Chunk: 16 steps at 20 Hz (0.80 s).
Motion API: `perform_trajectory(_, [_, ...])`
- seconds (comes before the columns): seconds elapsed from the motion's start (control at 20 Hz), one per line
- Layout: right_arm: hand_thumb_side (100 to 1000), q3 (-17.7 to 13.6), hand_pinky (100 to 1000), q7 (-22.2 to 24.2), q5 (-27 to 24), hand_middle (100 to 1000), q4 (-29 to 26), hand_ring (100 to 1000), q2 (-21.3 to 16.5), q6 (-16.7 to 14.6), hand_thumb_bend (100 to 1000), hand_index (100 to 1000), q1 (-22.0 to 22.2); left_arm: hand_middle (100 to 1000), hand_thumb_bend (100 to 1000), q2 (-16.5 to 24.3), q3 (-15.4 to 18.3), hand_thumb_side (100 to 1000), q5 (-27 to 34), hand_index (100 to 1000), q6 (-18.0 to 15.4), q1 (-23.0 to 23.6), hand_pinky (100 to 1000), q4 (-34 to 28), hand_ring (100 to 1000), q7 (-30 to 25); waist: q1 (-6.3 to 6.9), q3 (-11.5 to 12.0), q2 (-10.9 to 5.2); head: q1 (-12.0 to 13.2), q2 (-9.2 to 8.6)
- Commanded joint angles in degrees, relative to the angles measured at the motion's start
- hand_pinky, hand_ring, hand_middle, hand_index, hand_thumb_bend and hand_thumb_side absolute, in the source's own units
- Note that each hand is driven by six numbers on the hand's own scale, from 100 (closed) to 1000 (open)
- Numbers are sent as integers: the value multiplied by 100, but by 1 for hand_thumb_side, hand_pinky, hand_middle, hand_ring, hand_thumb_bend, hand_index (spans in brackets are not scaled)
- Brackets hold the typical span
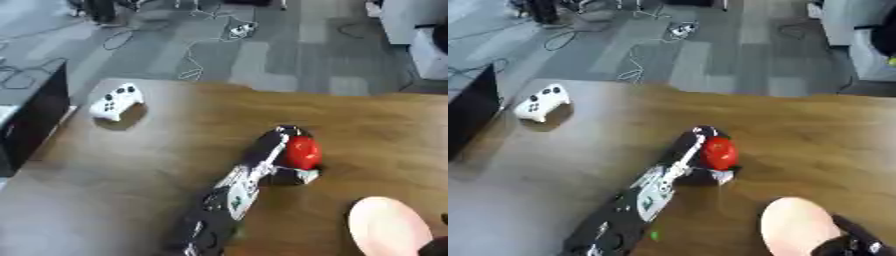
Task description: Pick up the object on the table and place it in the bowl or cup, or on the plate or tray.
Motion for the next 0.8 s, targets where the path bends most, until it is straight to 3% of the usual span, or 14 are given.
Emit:
perform_trajectory(0.05, [796, -16, 488, 6, 14, 653, -56, 605, 23, 12, 100, 1000, -46, 319, 100, 72, -90, 145, 190, 518, 19, -71, 100, -140, 228, -102, -9, 15, -76, 32, -1])
perform_trajectory(0.6, [788, -40, 488, -13, 31, 653, -53, 605, 5, -5, 100, 1000, -18, 363, 100, 29, -682, 381, 1663, 553, -45, -118, 100, -692, 254, -926, -7, 19, -101, 48, 36])
perform_trajectory(0.8, [787, -108, 487, -72, 101, 653, -53, 605, -24, -18, 100, 1000, 54, 373, 100, -97, -910, 445, 2174, 560, 11, -97, 100, -780, 261, -1261, 51, 45, -143, 32, 115])
